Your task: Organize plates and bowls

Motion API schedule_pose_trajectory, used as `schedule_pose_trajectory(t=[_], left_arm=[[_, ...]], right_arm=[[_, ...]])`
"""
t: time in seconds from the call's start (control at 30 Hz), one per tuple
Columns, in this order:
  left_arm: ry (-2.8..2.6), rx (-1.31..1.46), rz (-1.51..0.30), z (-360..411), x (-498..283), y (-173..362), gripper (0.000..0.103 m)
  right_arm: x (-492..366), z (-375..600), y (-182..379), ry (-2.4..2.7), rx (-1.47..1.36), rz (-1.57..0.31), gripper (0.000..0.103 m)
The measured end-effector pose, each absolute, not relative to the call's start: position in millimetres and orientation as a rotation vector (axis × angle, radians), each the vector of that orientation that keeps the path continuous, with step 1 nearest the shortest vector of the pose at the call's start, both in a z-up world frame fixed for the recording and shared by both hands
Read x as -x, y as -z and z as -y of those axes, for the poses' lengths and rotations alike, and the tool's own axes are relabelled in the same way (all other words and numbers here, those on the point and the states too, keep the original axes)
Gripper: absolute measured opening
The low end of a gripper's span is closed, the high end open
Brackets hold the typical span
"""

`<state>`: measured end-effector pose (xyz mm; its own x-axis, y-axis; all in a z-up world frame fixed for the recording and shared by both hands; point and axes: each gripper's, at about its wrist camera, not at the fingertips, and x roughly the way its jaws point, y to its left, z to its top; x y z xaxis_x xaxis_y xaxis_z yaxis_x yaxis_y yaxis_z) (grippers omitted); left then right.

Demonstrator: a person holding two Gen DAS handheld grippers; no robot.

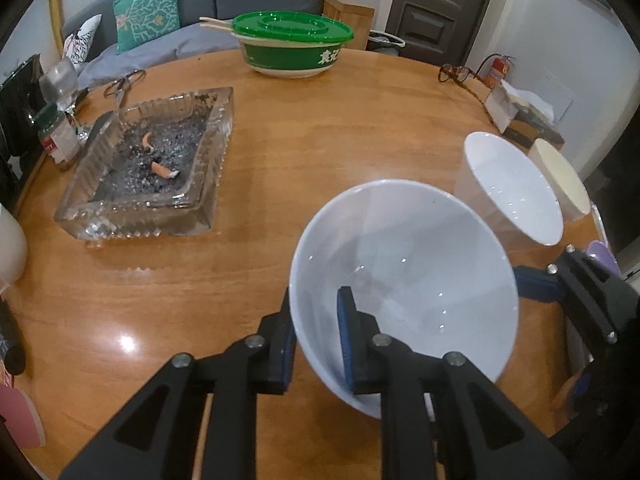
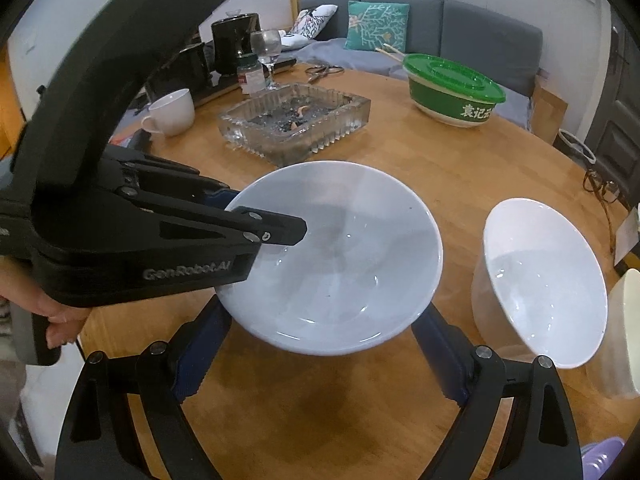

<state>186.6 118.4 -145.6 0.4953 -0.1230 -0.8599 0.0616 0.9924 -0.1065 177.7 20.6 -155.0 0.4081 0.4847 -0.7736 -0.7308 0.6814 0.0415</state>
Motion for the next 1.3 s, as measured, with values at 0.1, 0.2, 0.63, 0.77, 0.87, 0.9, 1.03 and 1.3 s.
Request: schedule_pose_trajectory(t=[0.1, 0.2, 0.63, 0.77, 0.87, 0.9, 1.03, 1.3], left_arm=[[0.097, 0.056, -1.041, -117, -188, 147, 0.014], [0.086, 0.051, -1.037, -117, -189, 148, 0.013], [0.082, 0.021, -1.033, -104, -185, 142, 0.013], [0.095, 0.001, -1.009, -94, -179, 126, 0.014], [0.095, -0.024, -0.978, -83, -173, 110, 0.014], [0.095, -0.03, -0.97, -80, -172, 105, 0.014], [0.101, -0.054, -0.941, -60, -170, 85, 0.014], [0.144, -0.086, -0.906, -6, -179, 59, 0.014]], right_arm=[[-179, -22, 156, -0.787, 0.333, -0.84, 0.089], [-183, -24, 159, -0.79, 0.327, -0.847, 0.091], [-181, -27, 161, -0.748, 0.361, -0.82, 0.094], [-169, -18, 151, -0.731, 0.374, -0.76, 0.094], [-165, -8, 138, -0.729, 0.357, -0.73, 0.094], [-164, -4, 133, -0.726, 0.349, -0.721, 0.094], [-159, 14, 114, -0.711, 0.332, -0.685, 0.094], [-160, 65, 88, -0.659, 0.301, -0.635, 0.094]])
